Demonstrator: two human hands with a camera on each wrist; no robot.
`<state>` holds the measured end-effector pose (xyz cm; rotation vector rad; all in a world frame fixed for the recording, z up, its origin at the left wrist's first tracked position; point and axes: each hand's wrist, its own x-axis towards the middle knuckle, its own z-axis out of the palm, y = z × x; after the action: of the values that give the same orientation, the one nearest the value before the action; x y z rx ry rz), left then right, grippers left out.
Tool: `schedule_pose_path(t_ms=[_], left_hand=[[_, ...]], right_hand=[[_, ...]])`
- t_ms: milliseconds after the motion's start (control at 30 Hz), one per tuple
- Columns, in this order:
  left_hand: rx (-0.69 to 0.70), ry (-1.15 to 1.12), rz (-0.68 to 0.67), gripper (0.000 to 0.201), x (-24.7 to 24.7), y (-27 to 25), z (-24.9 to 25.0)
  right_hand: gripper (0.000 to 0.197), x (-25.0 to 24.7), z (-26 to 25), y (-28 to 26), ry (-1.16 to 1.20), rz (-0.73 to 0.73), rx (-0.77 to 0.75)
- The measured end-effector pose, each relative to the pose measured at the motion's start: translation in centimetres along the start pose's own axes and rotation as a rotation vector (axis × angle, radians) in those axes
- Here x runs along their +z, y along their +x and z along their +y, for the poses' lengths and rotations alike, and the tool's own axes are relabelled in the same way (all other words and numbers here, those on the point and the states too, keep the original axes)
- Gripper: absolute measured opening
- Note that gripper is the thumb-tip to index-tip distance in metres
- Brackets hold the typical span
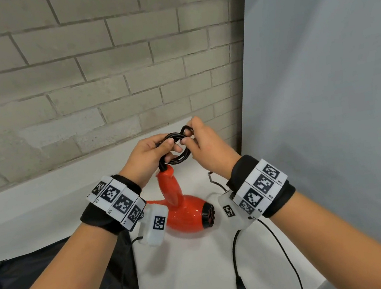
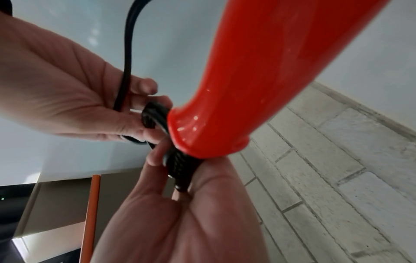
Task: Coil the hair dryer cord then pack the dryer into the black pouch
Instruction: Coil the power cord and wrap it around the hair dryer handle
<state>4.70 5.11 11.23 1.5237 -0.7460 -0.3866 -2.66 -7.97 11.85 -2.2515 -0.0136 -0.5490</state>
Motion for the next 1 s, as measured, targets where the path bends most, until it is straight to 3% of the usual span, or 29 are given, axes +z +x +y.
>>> schedule_pose_path(t_ms=[167, 333, 533, 767, 1000], left_hand=[[-0.030, -0.004, -0.035, 0.023, 0.5, 0.0, 0.1], [-0.018, 0.023, -0.028, 0.026, 0.2, 0.2, 0.1], [-0.043, 0.105, 0.011, 0.028, 0.4, 0.5, 0.2], [-0.147, -0.190, 0.060, 0.025, 1.1, 0.4, 0.2], [-0.046, -0.005, 0.093, 0.023, 1.4, 0.1, 0.2]], right_hand=[[0.013, 0.0, -0.1, -0.4, -0.133, -0.011, -0.144], [0.025, -0.1, 0.0, -1.2, -0.297, 0.045, -0.193], [0.019, 0.7, 1.0, -1.3, -0.416, 0.082, -0.309], [0.010, 1.1, 1.4, -1.4, -0.607, 0.177, -0.427], [0.021, 1.1, 1.6, -1.4, -0.707, 0.179, -0.468]])
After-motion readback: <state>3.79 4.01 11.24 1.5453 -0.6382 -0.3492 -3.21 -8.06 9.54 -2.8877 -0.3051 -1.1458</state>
